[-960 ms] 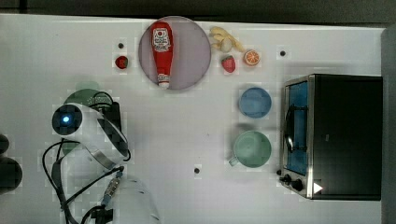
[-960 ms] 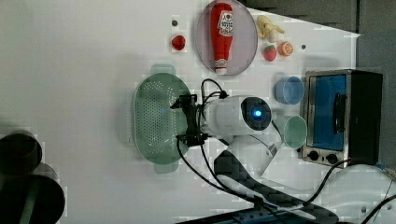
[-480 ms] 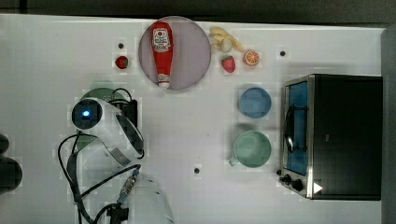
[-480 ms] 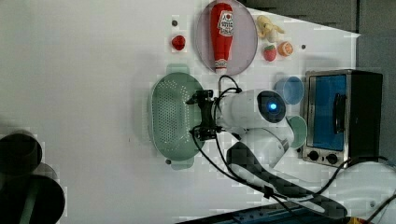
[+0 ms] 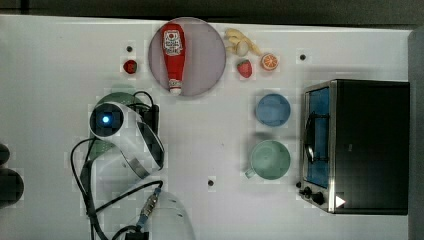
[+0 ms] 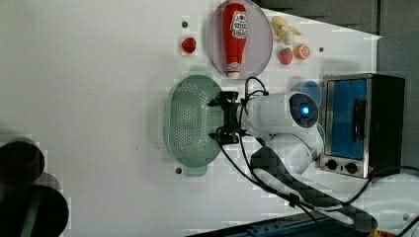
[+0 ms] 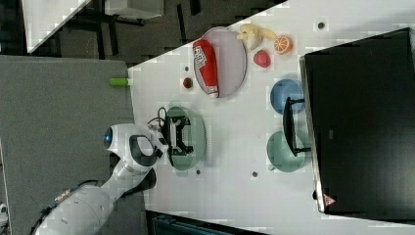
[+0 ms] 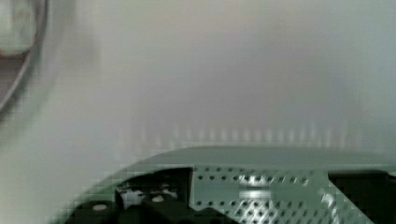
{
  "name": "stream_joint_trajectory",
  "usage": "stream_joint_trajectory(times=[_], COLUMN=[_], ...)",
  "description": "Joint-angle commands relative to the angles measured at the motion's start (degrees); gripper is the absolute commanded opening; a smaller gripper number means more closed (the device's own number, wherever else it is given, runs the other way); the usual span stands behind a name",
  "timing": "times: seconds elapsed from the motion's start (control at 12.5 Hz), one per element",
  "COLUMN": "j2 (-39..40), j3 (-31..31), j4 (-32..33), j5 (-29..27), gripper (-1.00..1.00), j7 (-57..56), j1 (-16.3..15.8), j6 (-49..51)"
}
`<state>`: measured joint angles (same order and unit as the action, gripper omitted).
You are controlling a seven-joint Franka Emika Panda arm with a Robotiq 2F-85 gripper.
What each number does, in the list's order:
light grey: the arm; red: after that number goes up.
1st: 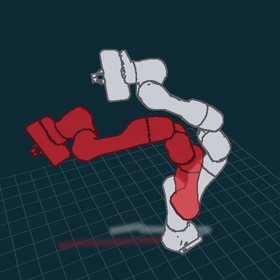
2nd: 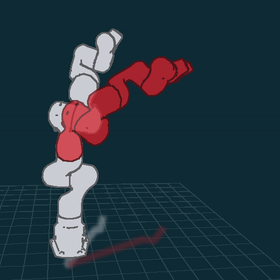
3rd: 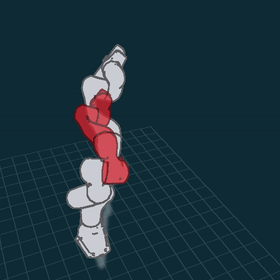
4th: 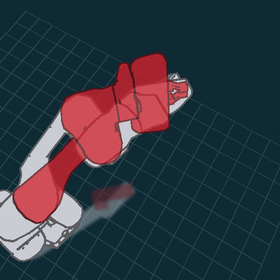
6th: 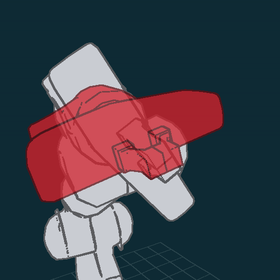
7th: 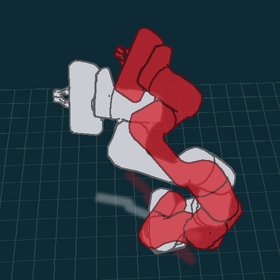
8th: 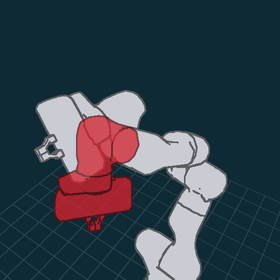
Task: Drag strainer left to right.
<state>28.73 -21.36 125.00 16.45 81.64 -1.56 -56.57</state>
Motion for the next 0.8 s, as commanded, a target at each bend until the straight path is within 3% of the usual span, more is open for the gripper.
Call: stream_joint_trajectory(times=[0.08,0.8], j2=[-1.5,-4.7], j3=[0.6,6.0], j4=[2.0,6.3], j5=[0.9,0.9], gripper=[1.00,1.00], j7=[-2.2,-11.1], j1=[1.8,4.5], j6=[1.1,0.9])
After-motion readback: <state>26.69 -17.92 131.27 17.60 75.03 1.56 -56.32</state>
